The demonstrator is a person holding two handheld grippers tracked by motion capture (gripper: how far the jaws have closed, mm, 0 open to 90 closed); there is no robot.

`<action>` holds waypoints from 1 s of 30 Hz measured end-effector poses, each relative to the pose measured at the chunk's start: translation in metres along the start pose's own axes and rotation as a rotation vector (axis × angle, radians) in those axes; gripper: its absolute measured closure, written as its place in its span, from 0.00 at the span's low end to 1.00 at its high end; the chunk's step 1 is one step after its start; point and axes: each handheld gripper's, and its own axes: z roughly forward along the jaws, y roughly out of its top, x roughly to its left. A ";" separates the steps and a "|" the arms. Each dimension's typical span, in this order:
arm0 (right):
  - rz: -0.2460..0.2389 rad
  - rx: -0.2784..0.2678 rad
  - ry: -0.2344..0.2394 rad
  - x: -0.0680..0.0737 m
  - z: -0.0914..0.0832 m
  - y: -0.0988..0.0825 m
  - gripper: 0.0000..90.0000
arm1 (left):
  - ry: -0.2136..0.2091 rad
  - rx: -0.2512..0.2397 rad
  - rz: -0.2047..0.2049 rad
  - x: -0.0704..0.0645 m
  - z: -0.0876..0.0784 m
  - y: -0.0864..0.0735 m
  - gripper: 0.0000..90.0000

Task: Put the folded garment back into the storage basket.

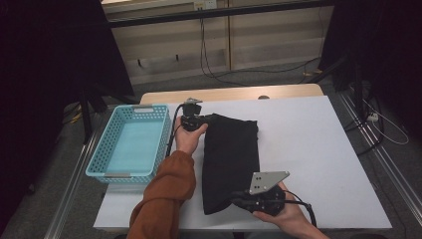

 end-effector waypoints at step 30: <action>0.010 -0.099 -0.008 0.000 -0.022 0.016 0.90 | 0.002 -0.026 -0.004 -0.013 -0.014 0.028 0.91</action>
